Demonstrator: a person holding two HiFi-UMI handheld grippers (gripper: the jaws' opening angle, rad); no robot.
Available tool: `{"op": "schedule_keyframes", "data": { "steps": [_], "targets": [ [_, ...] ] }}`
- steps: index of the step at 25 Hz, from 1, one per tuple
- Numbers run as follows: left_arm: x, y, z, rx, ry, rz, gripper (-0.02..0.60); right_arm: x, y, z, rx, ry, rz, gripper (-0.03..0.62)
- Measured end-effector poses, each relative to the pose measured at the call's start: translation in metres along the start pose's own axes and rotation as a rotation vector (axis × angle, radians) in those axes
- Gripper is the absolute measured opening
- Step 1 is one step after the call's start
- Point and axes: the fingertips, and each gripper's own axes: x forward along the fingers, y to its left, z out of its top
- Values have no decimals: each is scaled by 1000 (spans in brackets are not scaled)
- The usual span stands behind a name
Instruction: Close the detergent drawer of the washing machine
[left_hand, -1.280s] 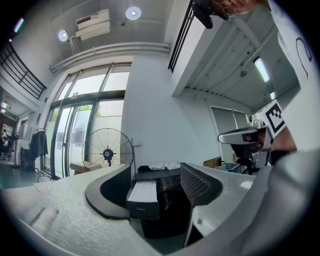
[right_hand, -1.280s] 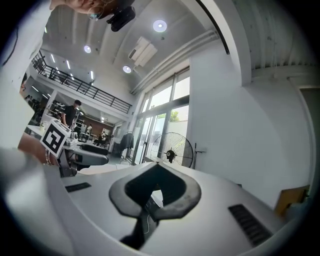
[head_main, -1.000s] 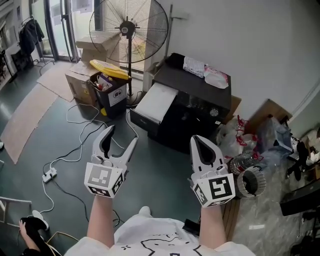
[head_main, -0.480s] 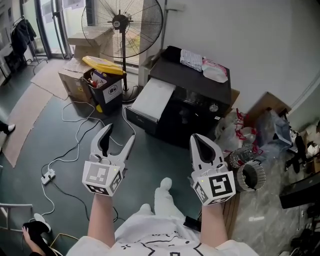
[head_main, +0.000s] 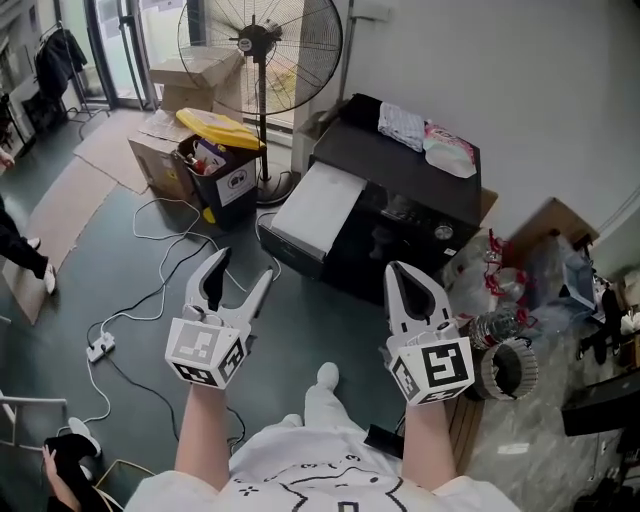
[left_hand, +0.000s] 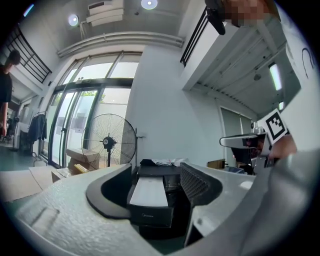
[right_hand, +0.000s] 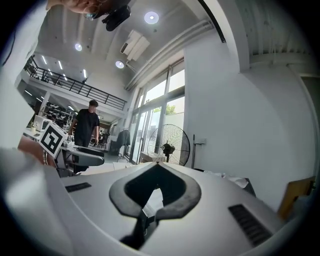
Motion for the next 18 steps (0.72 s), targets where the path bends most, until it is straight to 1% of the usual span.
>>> {"op": "schedule_keyframes", "data": {
  "steps": [4, 8, 15, 18],
  "targets": [
    [26, 14, -5, -4, 14, 27, 301, 30, -16, -6, 6, -4, 27, -2],
    [58, 25, -14, -19, 35, 44, 300, 58, -41, -16, 16, 10, 42, -2],
    [109, 34, -44, -104, 65, 37, 299, 103, -84, -40, 41, 40, 68, -2],
    [125, 36, -60, -126, 86, 39, 299, 119, -97, -50, 57, 52, 83, -2]
  ]
}}
